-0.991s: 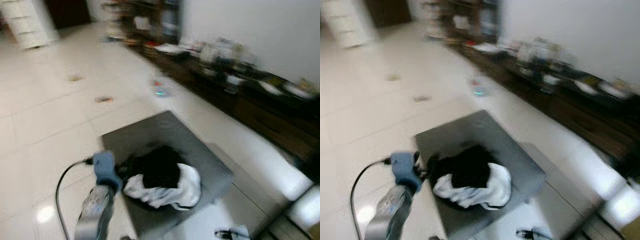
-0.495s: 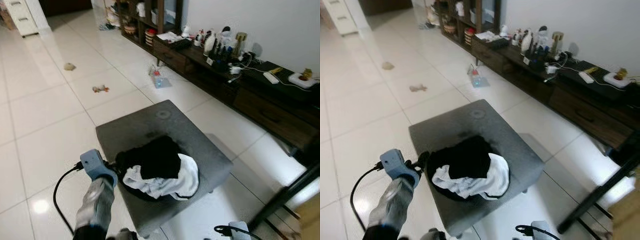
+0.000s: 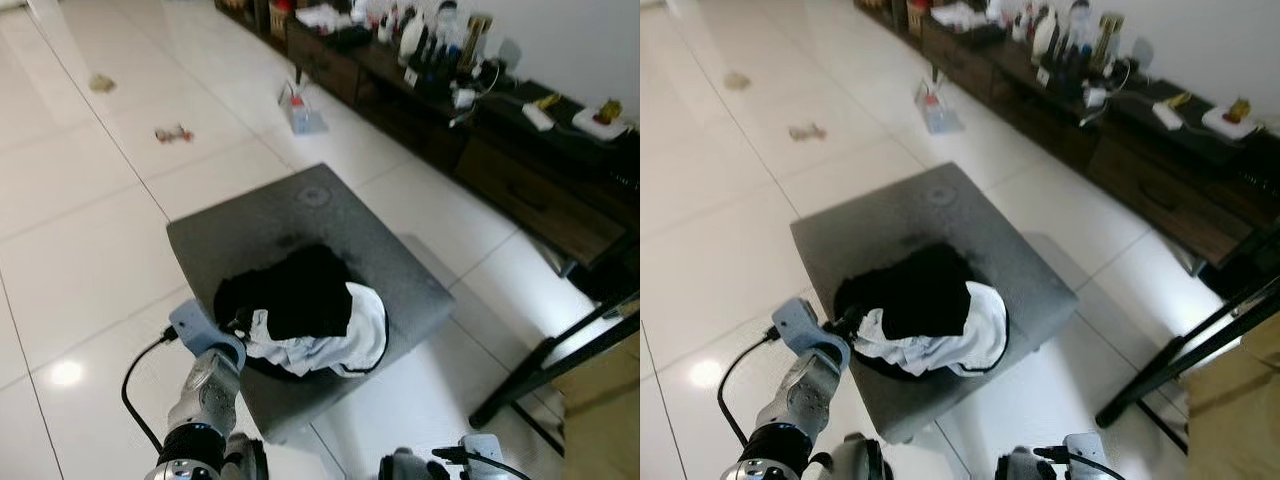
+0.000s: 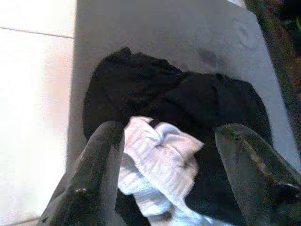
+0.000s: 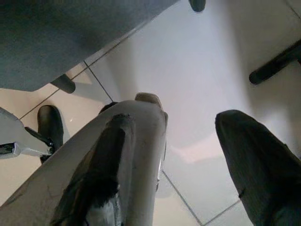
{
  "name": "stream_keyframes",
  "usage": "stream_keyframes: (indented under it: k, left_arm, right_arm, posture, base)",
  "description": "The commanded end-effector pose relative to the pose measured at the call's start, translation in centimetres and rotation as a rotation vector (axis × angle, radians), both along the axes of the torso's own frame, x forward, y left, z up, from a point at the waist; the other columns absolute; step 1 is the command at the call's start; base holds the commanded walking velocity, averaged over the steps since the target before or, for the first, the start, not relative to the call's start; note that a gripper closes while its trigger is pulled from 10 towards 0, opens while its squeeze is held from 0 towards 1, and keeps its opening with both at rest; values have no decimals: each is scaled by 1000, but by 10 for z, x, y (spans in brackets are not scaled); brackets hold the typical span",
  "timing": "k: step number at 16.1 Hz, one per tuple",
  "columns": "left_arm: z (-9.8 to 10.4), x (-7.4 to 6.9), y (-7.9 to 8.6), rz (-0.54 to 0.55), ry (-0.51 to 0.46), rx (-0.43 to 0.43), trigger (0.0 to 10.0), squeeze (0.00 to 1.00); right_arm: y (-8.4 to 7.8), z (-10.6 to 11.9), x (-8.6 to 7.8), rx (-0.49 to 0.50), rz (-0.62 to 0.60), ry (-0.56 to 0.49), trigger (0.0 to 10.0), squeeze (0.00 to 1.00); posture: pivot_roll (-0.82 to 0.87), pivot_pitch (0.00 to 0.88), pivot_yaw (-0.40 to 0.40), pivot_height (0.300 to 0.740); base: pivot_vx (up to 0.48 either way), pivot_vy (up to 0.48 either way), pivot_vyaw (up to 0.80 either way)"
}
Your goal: Hang hanger
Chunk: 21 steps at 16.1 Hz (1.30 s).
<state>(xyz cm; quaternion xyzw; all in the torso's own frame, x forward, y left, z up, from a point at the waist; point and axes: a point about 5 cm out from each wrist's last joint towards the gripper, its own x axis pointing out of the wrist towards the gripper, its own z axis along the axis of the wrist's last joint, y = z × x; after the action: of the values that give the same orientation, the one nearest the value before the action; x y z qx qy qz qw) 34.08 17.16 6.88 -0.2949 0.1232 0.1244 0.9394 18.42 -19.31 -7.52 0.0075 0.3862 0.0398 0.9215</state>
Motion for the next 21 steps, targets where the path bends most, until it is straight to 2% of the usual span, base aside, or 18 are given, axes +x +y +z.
stream_keyframes:
  k: [1, 4, 5, 6, 12, 15, 18, 20, 21]
  left_arm:
    - [-9, -5, -1, 14, 35, 14, 10000, 0]
    - [-15, -7, -8, 21, 39, -72, 10000, 0]
    - [-16, -5, -11, 35, 40, -167, 10000, 0]
    - [-15, -4, -12, 45, 32, -196, 10000, 0]
    - [-12, 1, -8, 95, 5, -291, 10000, 0]
    - [-3, 7, -3, 101, -48, -299, 10000, 0]
    - [19, 17, 4, 107, -157, -273, 10000, 0]
    - [33, 22, 12, 120, -209, -214, 10000, 0]
    - [37, 22, 15, 125, -229, -198, 10000, 0]
  right_arm:
    - [-7, -22, -52, -9, -10, 165, 10000, 0]
    - [-9, -24, -65, -12, 3, 164, 10000, 0]
    - [-11, -25, -72, -15, 1, 156, 10000, 0]
    - [-12, -25, -75, -16, 1, 153, 10000, 0]
    - [-17, -24, -97, -23, 3, 129, 10000, 0]
    - [-21, -22, -108, -19, 17, 108, 10000, 0]
    - [-21, -18, -110, -1, -1, 51, 10000, 0]
    - [-16, -9, -103, 89, -75, -110, 10000, 0]
    - [-13, -4, -97, 114, -48, -180, 10000, 0]
  posture:
    - [-126, 360, -63, 626]
    - [-139, 394, -72, 626]
    - [-147, 413, -78, 626]
    - [-152, 422, -81, 626]
    - [-195, 488, -113, 626]
    - [-210, 520, -128, 626]
    - [-205, 529, -128, 626]
    - [-192, 528, -120, 626]
    - [-199, 522, -121, 626]
  base:
    - [0, 0, 0]
    - [0, 0, 0]
    - [0, 0, 0]
    - [0, 0, 0]
    - [0, 0, 0]
    - [0, 0, 0]
    - [0, 0, 0]
    - [0, 0, 0]
    - [0, 0, 0]
